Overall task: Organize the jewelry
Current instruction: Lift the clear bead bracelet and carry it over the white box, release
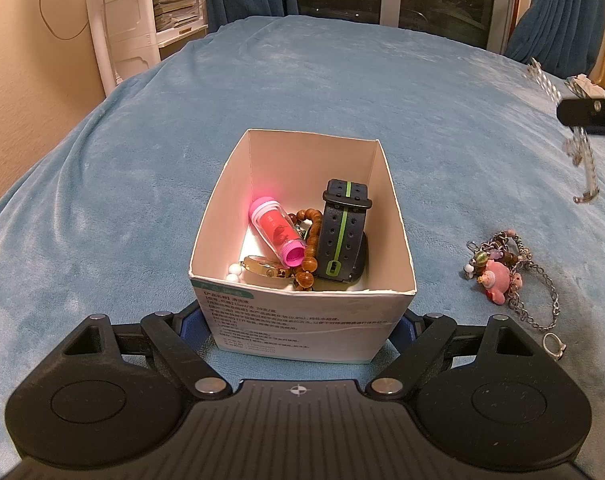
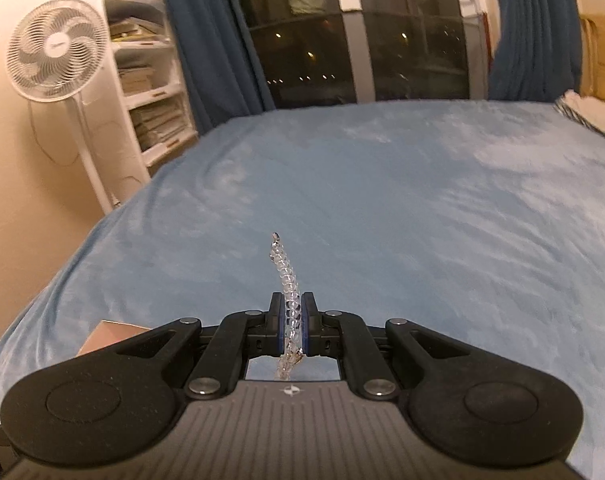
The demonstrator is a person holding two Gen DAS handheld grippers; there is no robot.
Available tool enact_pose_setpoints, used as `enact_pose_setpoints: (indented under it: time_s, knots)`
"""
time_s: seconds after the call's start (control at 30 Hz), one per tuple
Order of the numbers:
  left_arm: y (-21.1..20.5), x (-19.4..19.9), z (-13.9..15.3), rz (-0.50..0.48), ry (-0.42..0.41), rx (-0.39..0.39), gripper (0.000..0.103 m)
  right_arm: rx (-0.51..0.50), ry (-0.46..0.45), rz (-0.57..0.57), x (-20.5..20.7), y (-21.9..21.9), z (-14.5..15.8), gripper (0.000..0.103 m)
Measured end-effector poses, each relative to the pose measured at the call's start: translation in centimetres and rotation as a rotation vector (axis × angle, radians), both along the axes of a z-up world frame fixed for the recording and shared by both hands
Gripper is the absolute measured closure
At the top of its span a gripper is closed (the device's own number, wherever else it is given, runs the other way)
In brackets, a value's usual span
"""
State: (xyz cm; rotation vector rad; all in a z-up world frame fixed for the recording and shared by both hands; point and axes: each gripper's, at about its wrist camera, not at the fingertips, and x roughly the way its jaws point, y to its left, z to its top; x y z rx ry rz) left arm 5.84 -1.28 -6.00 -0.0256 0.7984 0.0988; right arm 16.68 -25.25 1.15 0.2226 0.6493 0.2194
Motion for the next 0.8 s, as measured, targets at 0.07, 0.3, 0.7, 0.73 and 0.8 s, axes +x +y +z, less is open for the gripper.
enact_pose_setpoints:
  time_s: [0.07,0.3,0.7,0.73,0.8]
  knots:
    - [0.0,0.0,0.0,0.000,0.000,0.000,0.043,0.005,-0.021,0.016,-0.2,0.6,0.4,0.000]
    - [0.0,0.0,0.1,0.000,0.001,0.000,0.043,0.094,-0.094,0.103,-0.8,2.2,2.1,0.000]
    - [0.0,0.1,0.1,-0.002,0.001,0.000,0.043,0.219,-0.152,0.287,-1.8,4.2,4.1,0.000]
    - [0.1,0.1,0.1,-0.002,0.001,0.000,0.043,0.229,-0.153,0.294,-1.8,4.3,4.3,0.000]
    - [0.0,0.1,0.1,-0.002,0.001,0.001,0.043,0.244,-0.145,0.315,-1.7,4.7,4.3,0.000]
